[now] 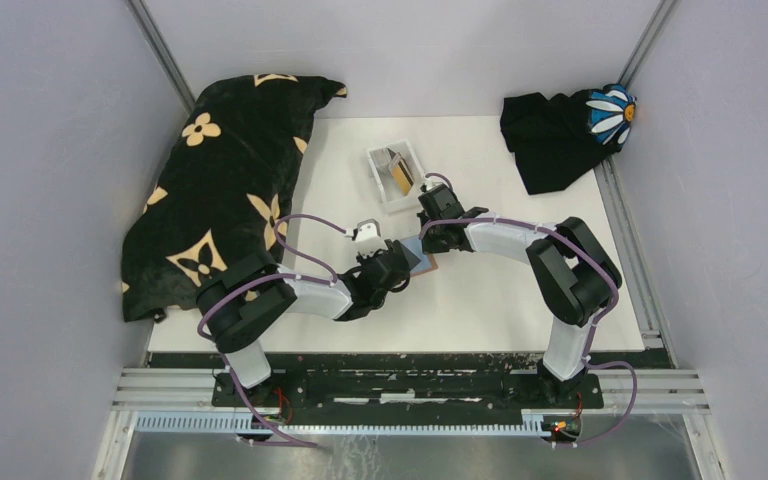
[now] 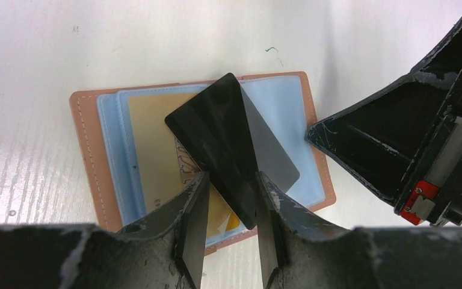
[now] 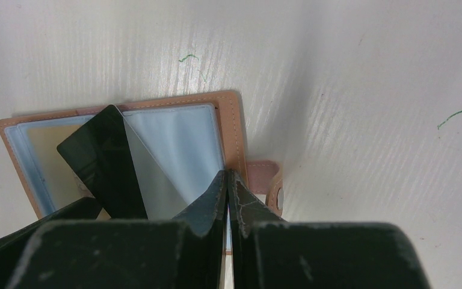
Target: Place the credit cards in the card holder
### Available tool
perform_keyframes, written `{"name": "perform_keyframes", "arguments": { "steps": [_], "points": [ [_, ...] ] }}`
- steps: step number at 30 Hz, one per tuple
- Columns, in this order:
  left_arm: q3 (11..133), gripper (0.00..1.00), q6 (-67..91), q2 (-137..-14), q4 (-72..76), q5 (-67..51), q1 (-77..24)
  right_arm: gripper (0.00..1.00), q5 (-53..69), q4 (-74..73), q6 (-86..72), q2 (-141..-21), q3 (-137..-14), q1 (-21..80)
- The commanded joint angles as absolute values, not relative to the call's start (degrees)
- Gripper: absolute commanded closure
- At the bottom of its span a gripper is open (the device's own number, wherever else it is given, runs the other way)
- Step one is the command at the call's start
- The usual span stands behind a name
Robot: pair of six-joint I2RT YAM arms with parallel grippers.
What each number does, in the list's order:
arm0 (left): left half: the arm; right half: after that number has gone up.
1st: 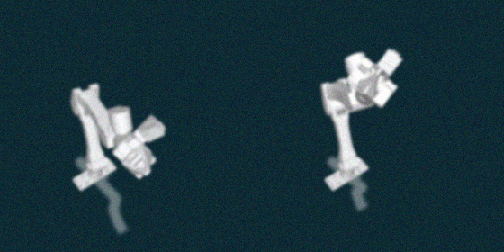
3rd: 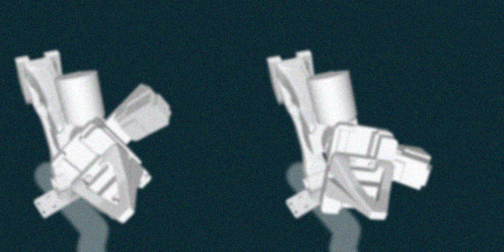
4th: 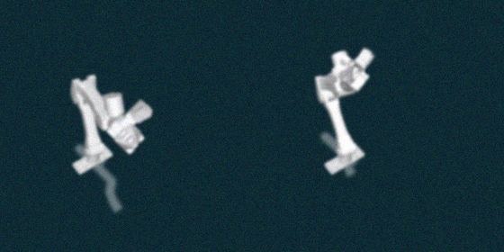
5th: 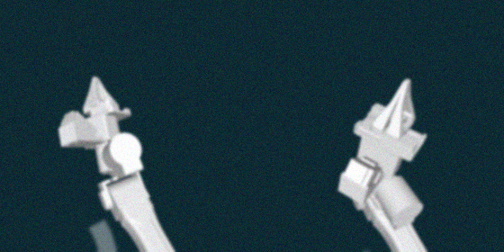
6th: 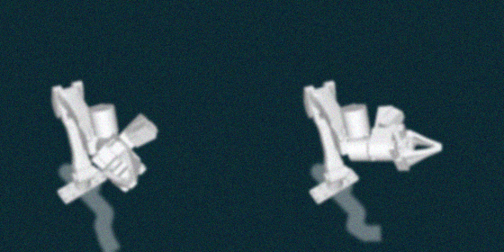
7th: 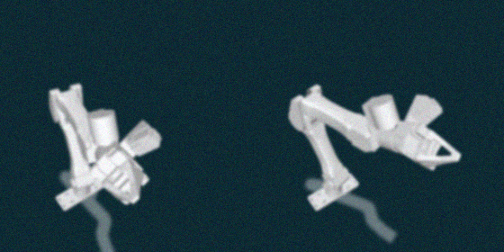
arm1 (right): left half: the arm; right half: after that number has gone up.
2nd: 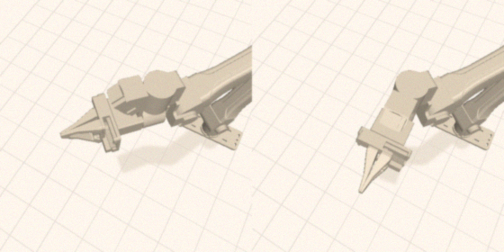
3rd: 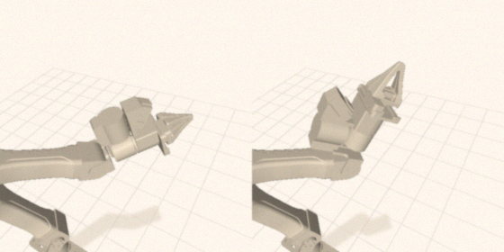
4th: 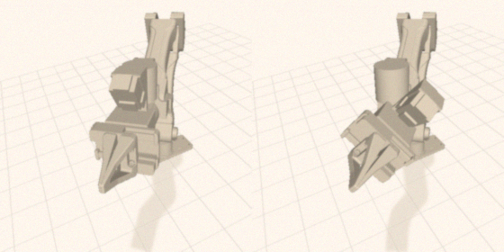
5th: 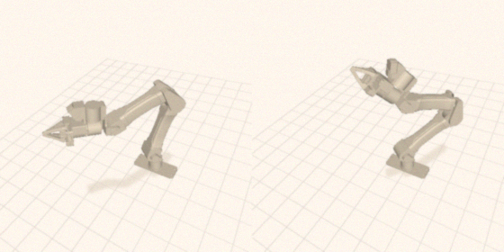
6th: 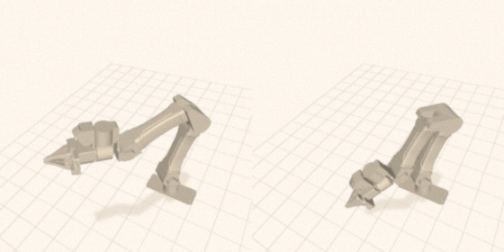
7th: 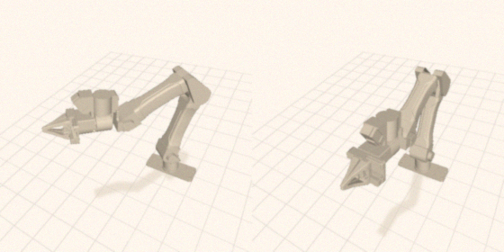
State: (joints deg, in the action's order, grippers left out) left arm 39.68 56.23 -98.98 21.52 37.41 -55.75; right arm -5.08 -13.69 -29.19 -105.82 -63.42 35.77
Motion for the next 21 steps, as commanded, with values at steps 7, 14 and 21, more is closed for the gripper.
{"name": "perform_keyframes", "arguments": {
  "steps": [7, 14, 21],
  "points": [
    [40.74, 0.57, 51.41, -100.43, 22.79, 40.83, -55.72, 0.94, -4.11, -15.64, -29.02, -110.30, -61.73, 36.56],
    [35.61, 0.54, 52.70, -94.85, 20.93, 45.65, -55.76, 0.94, -4.13, -15.77, -28.92, -110.54, -61.98, 36.55],
    [34.93, 0.48, 53.78, -95.60, 22.22, 44.64, -55.64, 0.94, -4.13, -15.57, -29.00, -110.74, -62.03, 36.50]
  ]
}}
